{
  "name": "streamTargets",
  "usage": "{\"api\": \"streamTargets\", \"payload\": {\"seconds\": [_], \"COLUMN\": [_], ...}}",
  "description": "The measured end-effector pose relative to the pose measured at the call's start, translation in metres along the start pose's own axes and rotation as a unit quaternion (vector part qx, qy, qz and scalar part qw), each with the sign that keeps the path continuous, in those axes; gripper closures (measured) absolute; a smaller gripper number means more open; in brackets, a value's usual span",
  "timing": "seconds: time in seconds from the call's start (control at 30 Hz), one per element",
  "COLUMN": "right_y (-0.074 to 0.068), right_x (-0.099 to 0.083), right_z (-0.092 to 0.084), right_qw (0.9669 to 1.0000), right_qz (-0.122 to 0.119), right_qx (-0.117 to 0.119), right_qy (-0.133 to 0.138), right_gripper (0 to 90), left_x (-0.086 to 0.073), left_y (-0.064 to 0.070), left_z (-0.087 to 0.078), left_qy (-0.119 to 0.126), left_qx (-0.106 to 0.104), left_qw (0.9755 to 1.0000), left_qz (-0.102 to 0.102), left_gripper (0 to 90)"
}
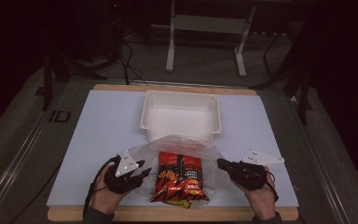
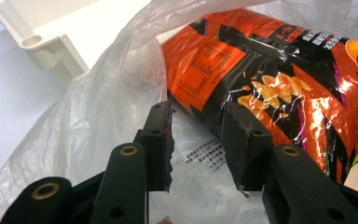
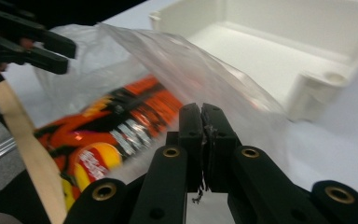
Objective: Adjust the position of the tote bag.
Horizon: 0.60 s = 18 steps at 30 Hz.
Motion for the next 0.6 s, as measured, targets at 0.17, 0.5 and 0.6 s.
{"api": "streamTargets", "payload": {"seconds": [0.17,0.5,0.6], "right_y": [-0.02,-0.052,-0.048], "right_x": [0.013,0.007,-0.006], "right_z": [0.01,0.039,0.048], "right_qw": [0.9995,0.9962,0.9945], "right_qz": [-0.02,-0.059,-0.075], "right_qx": [0.024,0.054,0.026], "right_qy": [0.004,-0.036,-0.068], "right_gripper": [86.8,86.4,85.7], "left_x": [0.005,0.013,0.016], "left_y": [0.002,0.007,0.009], "left_z": [0.005,0.019,0.03], "left_qy": [-0.005,-0.017,-0.03], "left_qx": [0.002,0.006,0.011], "left_qw": [0.9999,0.9997,0.9991], "left_qz": [0.01,0.014,0.026], "left_gripper": [63.1,65.1,66.6]}}
Point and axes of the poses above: each handheld gripper's, and its own axes: z roughly forward along the jaws, x roughly out of its top, y roughly to its right, the point moved 5 cm from there along z, roughly forward along the jaws, and after that the axes turned 3 degrees about y, right-handed, at the moved point
